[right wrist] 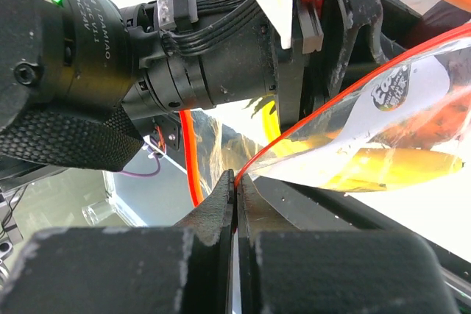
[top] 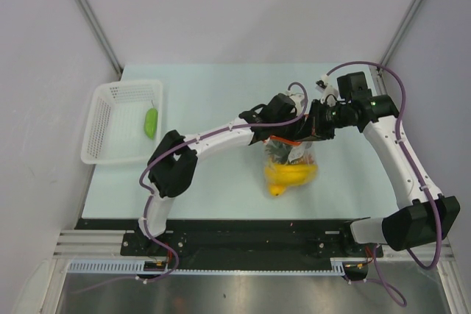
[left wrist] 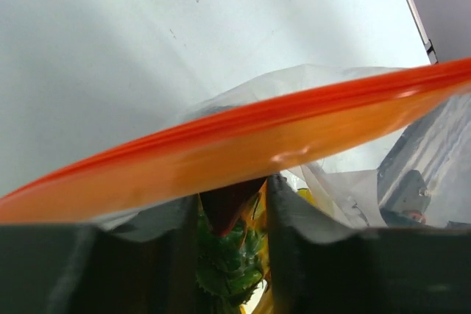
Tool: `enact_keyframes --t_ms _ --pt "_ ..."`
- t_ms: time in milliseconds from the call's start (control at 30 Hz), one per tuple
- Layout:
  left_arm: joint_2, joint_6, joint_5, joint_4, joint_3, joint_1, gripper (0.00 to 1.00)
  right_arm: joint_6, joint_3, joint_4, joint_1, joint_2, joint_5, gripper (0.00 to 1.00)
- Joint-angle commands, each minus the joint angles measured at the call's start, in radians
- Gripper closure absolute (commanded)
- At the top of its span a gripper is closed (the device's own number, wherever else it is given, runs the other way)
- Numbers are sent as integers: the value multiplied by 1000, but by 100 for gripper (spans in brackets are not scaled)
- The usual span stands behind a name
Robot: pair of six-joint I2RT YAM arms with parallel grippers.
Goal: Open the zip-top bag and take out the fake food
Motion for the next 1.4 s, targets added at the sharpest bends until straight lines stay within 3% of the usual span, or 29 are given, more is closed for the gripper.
enact_keyframes --t_ms 0,467,1067,1233,1367 --pt "-36 29 -45 2 36 -5 73 -3 4 12 0 -29 -22 100" --pt "-176 116 -100 -144 55 -3 100 -33 -12 -5 -34 -49 31 100" --pt "-412 193 -162 -270 52 -4 100 -36 -67 1 -43 -89 71 100" --pt "-548 187 -208 -218 -36 27 100 -40 -85 1 -43 -92 86 100" --pt "-656 179 -341 -230 -132 99 100 -40 -87 4 -42 -87 81 100"
